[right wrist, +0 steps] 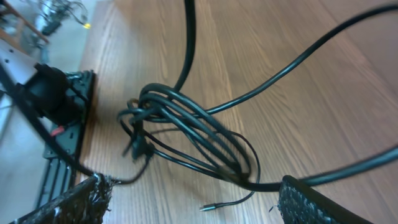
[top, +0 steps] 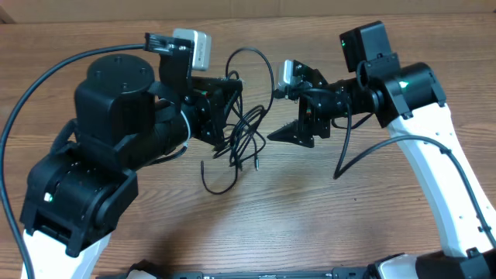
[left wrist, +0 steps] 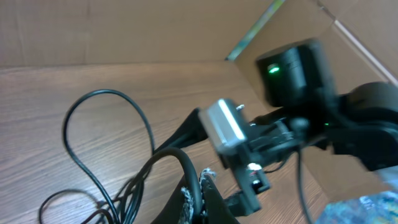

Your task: Untangle cables

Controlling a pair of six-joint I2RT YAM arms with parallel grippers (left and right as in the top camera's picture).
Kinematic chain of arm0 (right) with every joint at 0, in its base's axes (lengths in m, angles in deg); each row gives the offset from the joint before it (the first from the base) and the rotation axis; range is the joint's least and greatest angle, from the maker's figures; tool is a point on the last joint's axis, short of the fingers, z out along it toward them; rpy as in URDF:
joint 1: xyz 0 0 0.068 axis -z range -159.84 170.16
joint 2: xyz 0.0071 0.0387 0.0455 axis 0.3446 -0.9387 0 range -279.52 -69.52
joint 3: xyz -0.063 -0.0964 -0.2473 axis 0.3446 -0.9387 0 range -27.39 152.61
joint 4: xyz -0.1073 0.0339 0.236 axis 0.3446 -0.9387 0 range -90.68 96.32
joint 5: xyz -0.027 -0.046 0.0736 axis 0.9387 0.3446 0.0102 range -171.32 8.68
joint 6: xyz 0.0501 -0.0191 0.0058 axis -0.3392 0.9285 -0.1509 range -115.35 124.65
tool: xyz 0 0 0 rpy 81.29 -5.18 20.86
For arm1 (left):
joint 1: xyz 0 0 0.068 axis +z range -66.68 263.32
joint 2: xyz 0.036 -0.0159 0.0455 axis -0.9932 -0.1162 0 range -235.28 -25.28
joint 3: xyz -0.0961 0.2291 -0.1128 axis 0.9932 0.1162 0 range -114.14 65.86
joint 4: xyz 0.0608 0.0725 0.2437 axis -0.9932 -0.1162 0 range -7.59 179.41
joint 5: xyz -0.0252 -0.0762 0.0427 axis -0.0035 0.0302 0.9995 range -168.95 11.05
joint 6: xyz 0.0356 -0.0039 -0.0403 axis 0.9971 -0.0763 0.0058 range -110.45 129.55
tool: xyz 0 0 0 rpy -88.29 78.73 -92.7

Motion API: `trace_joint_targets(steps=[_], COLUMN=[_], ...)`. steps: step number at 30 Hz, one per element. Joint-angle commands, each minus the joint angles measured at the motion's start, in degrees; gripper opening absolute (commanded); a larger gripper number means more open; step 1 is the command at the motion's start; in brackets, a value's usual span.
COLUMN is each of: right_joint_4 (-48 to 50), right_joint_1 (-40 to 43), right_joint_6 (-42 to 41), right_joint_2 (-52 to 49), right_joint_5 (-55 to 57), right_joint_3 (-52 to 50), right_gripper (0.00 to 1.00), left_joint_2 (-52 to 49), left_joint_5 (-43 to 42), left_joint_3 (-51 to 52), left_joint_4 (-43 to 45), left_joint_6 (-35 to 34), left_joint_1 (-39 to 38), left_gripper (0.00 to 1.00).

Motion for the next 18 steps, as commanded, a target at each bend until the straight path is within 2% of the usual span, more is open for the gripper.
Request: trace_joint_targets(steps=[1,12,18], right_joint_4=[0.0,-0.1,2.7], right_joint_1=[0.1,-2.3,-3.0], right_joint_6=[1.2,-0.6,-0.5], right_joint_2=[-0.8,-1.0,-1.0], right_joint_5=[-5.7,-7.0,-7.0], right_joint_3=[-0.3,-0.3,-0.3], right_gripper=[0.85,0.84,0.84], left_joint_2=[0.7,0.7,0.7], left_joint_5=[-1.4,-1.5,-7.3], left_joint_3=[-2.8,-3.1,-3.1], left_joint_4=[1.3,2.3,3.2], left_joint_6=[-1.0,-2.3,-5.7], left_joint_1=[0.3,0.3,0.3], left_gripper=[0.04,0.04,0.04])
